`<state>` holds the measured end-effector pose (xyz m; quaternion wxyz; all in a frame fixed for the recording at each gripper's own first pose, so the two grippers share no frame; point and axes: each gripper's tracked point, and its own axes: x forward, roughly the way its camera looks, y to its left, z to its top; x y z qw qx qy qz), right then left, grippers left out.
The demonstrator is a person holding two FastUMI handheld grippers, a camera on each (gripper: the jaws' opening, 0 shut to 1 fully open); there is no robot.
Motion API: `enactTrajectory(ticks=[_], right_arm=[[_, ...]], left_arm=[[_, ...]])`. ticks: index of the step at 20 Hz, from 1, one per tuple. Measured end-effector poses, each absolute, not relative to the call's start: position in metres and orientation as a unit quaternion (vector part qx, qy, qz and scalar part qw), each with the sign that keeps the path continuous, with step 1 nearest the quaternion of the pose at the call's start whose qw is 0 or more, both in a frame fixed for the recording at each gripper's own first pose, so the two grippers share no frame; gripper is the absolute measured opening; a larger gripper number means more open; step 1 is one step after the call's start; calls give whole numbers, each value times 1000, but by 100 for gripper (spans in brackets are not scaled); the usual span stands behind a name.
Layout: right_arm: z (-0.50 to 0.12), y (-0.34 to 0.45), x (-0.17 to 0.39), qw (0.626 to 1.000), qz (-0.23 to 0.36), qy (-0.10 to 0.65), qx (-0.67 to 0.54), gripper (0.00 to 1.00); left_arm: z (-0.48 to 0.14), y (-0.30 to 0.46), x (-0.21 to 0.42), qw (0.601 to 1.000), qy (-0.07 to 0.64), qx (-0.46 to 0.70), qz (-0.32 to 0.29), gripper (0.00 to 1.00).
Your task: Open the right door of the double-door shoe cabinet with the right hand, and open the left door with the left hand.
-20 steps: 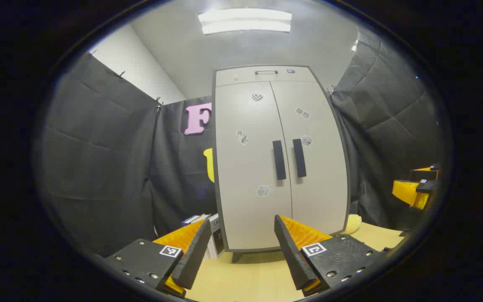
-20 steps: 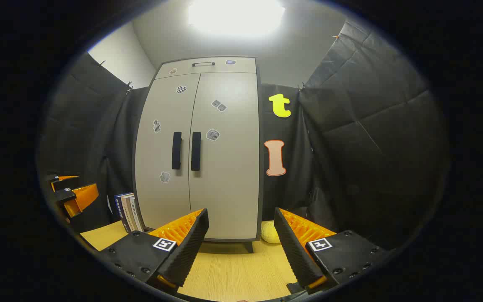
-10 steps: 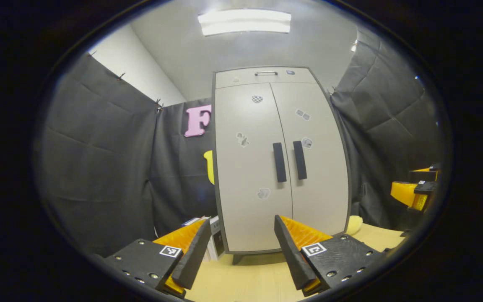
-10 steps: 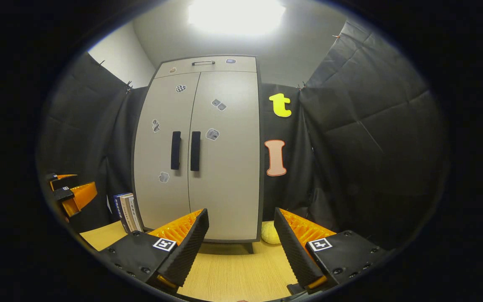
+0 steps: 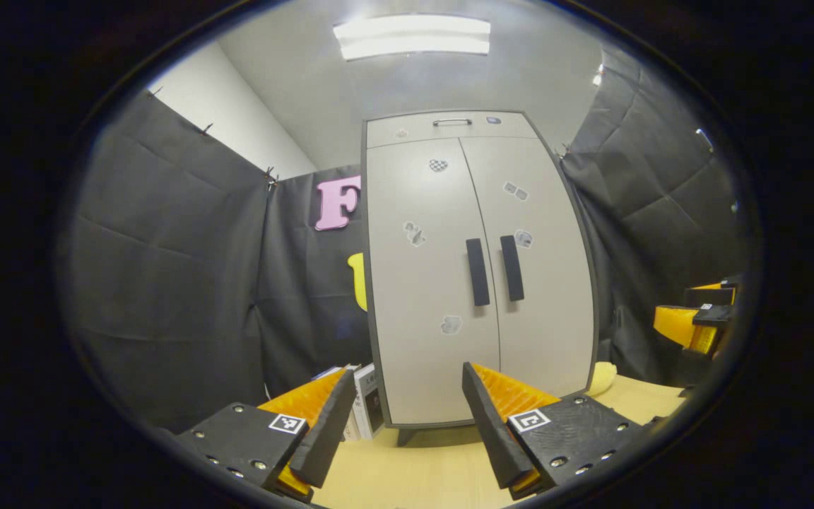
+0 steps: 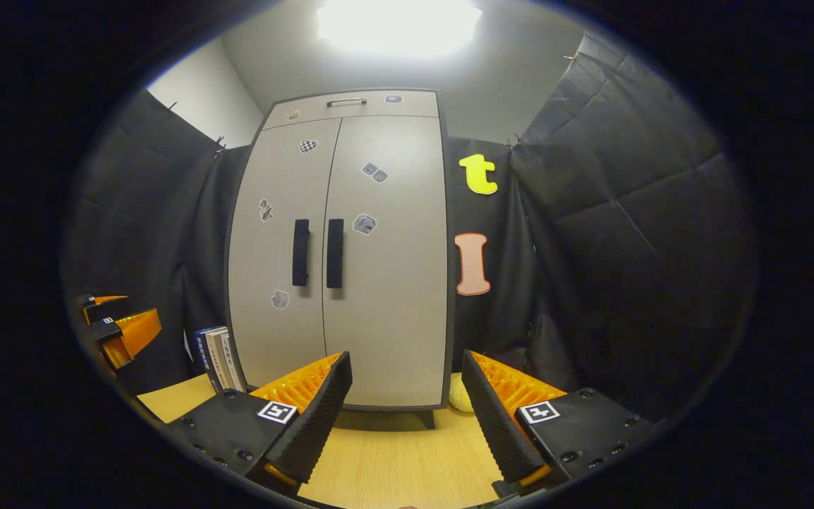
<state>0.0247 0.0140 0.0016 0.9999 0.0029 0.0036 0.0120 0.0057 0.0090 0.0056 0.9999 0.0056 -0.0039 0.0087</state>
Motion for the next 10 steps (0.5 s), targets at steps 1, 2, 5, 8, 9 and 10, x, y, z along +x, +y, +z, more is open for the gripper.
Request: enactTrajectory(ticks=[1,2,5,8,9,10], right_arm=[[2,16,26,1000,13,4,3,97],[2,17,27,1000,15,3,5,97],[6,24,35,1000,24,1,10,98],[15,34,50,999,35,-11,7,98],[20,39,55,999,40,-16,8,98],[24,43,61,999,45,-20,8,98]], left_arm=[[5,9,8,1000,-4,6,9,89],[5,10,10,1000,-4,7,9,89],[2,13,10,1000,-4,11,12,88],[0,24,6,1000,0,11,25,89],[0,28,4,999,1,11,31,89],[0,35,3,999,2,12,39,89]])
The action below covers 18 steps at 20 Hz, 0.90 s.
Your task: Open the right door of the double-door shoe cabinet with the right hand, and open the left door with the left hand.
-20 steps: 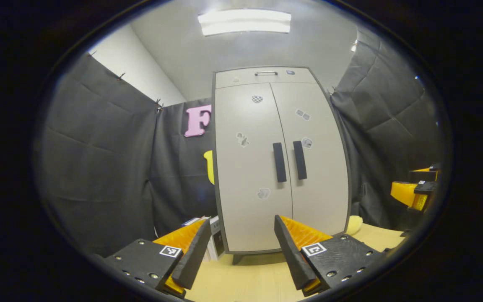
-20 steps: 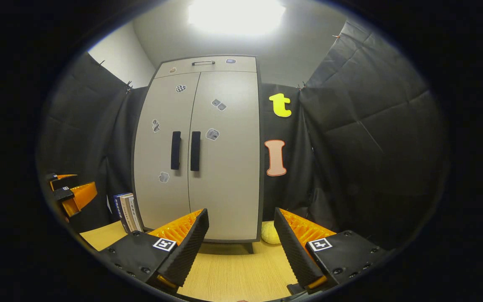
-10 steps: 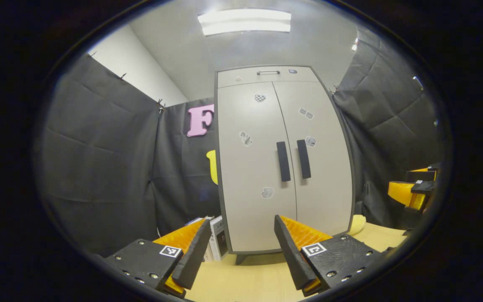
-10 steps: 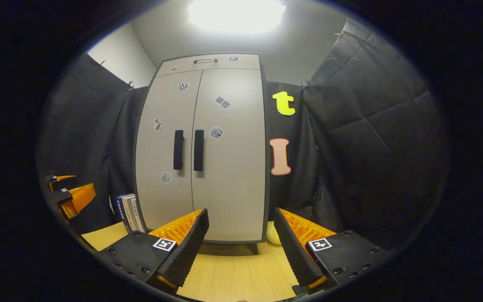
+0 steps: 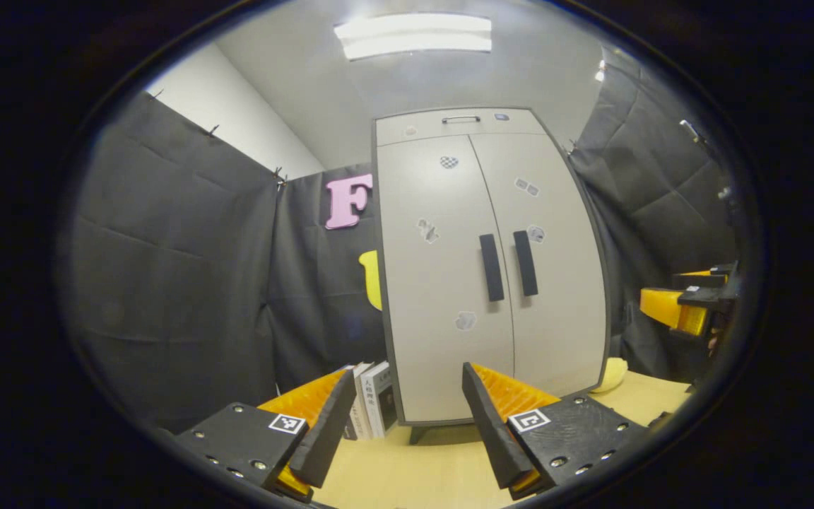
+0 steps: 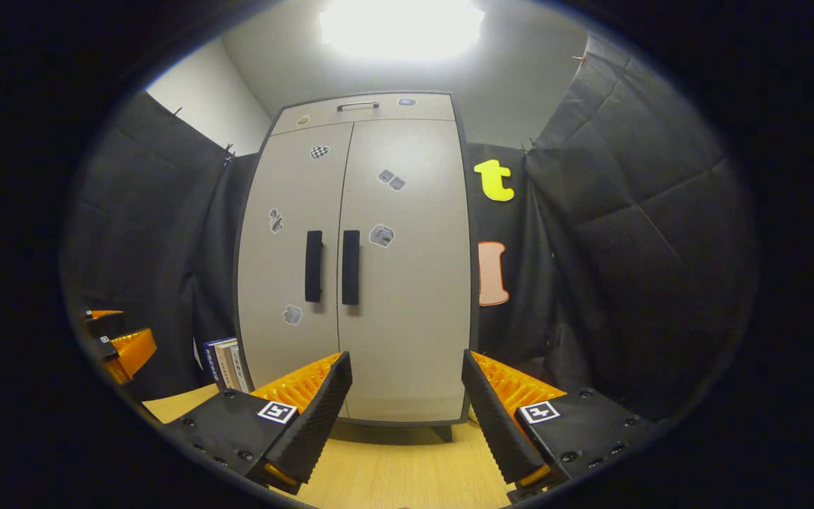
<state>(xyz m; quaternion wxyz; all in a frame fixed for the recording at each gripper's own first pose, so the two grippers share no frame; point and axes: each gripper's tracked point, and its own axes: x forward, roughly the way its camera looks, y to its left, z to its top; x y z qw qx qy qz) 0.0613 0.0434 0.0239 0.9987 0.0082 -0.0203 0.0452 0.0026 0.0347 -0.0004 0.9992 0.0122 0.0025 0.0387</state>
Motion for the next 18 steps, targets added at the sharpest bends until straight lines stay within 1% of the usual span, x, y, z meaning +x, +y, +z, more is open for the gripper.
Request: enactTrajectory(ticks=[6,11,15,18], right_arm=[[44,68,95,997,74,-34,13,98],[57,86,127,995,97,-30,22,98],[72,99,152,994,103,-31,18,96],[79,108,169,994,108,-31,15,98]], left_arm=[[-6,67,-6,996,9,20,85,89],[-10,81,-14,993,16,25,113,89],[-11,93,-22,991,19,26,132,88],[-13,101,-27,989,20,31,145,89]])
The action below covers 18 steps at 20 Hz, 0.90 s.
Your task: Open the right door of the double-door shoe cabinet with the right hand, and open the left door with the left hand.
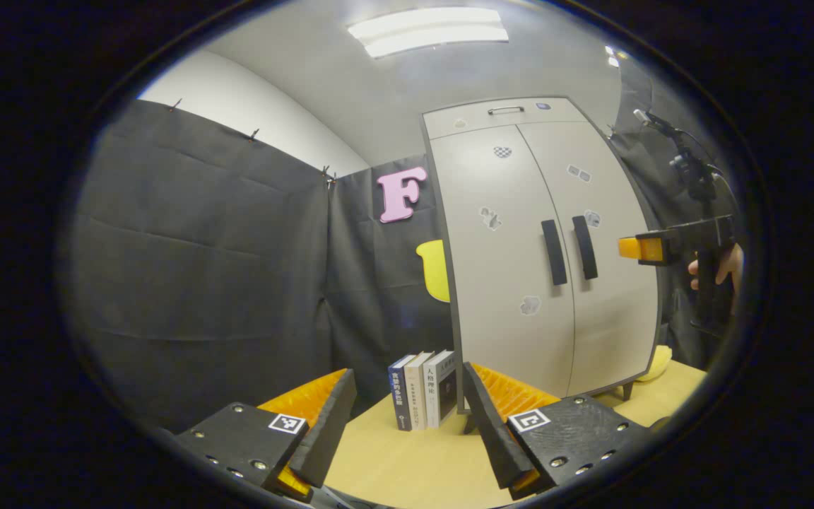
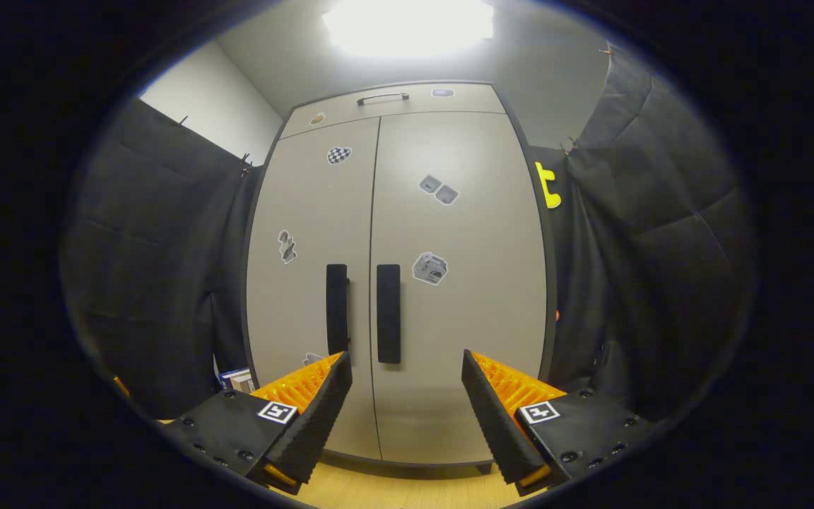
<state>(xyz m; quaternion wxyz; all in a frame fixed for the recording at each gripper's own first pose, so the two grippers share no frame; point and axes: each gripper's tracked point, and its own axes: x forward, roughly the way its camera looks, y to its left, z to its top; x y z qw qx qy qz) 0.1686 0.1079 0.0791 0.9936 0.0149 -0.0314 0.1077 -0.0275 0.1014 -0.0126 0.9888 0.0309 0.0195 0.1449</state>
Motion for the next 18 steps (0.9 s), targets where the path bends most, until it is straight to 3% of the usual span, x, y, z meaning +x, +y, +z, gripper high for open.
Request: enactTrajectory(ticks=[18], right_arm=[[97,156,273,994,104,-10,2,97]], left_arm=[[-29,130,-53,980,46,33,190,89]])
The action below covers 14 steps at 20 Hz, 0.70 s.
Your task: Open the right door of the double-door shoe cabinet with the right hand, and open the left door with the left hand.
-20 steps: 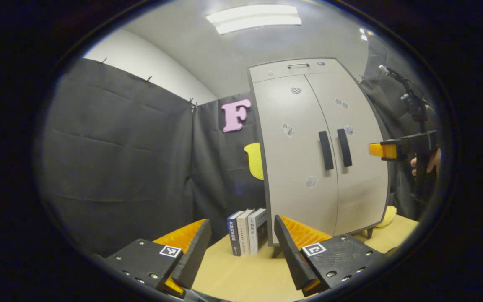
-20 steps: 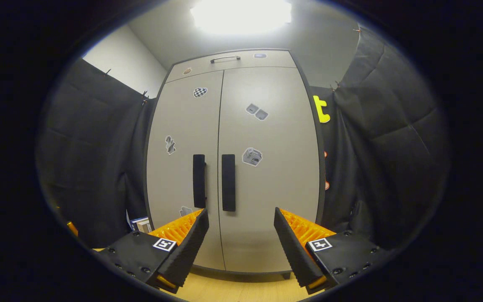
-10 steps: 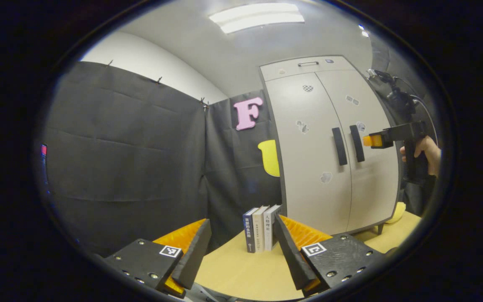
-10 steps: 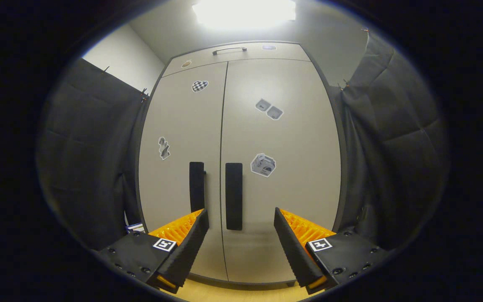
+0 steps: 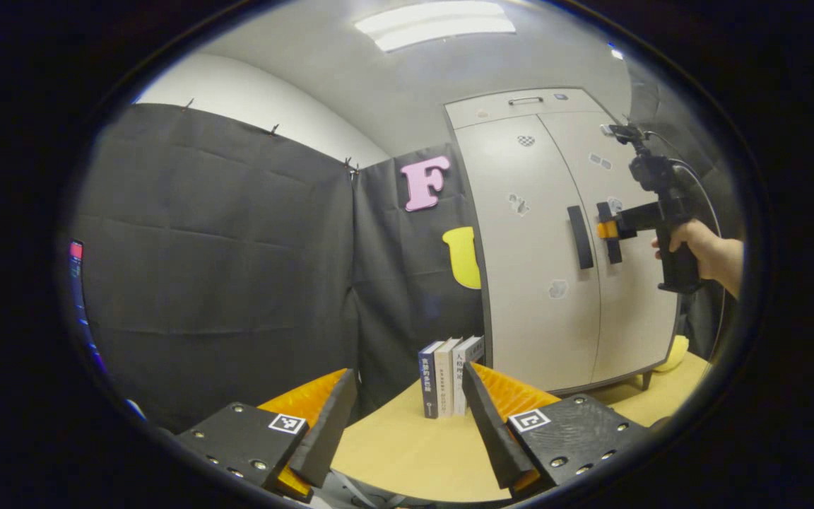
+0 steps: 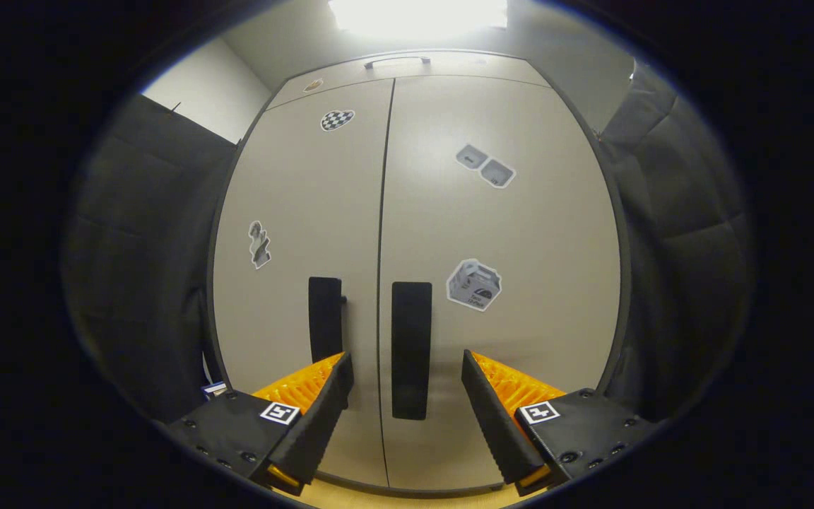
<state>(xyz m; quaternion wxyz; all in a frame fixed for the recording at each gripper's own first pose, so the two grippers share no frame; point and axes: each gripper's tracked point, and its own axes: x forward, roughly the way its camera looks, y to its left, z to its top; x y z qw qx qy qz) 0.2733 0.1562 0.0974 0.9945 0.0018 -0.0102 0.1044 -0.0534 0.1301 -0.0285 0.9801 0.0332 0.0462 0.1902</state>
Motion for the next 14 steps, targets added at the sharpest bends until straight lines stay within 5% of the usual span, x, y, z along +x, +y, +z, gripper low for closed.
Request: enactTrajectory(ticks=[4,6,7,11,12,14], right_arm=[[96,159,291,996,93,5,-3,88],[94,158,301,996,84,13,-3,63],[91,158,303,996,84,22,0,60],[83,161,307,995,83,54,21,60],[82,162,313,995,82,54,28,39],[83,161,313,994,80,61,31,34]], left_arm=[[-35,138,-57,978,54,37,199,89],[-37,142,-58,977,58,36,204,89],[-38,143,-58,977,59,34,204,89],[-39,144,-57,977,60,33,204,88],[-39,146,-57,977,59,33,203,88],[-39,147,-57,977,58,31,204,89]])
